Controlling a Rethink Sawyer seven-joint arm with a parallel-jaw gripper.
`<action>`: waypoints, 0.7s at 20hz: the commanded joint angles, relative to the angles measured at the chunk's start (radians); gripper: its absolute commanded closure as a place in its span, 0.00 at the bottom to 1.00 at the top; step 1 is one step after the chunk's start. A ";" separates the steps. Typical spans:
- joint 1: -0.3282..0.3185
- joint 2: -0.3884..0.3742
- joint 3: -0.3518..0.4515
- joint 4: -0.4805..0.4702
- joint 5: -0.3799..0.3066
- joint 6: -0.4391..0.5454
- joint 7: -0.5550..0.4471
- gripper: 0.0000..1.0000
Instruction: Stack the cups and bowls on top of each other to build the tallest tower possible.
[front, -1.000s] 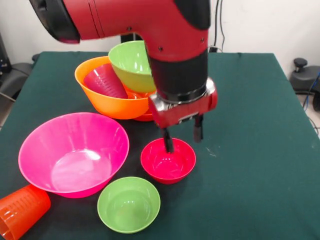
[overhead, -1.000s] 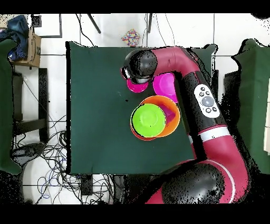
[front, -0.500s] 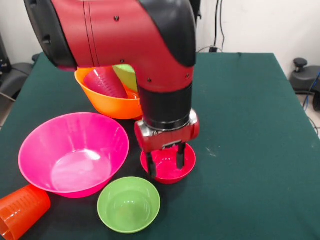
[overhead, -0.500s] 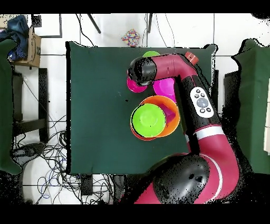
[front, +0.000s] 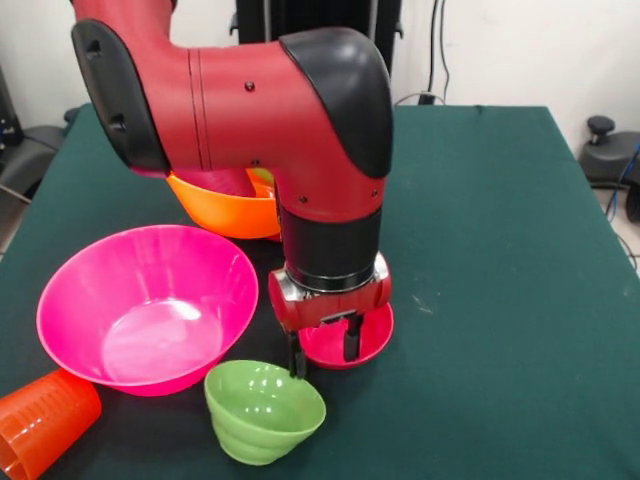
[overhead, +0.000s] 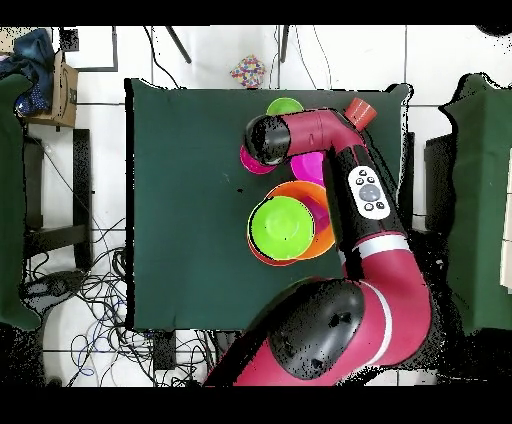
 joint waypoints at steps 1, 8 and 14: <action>0.060 0.062 -0.106 -0.084 -0.050 -0.083 0.133 0.00; 0.063 0.062 -0.122 -0.073 -0.016 -0.105 0.108 0.00; 0.062 0.067 -0.128 -0.070 0.004 -0.096 0.078 0.00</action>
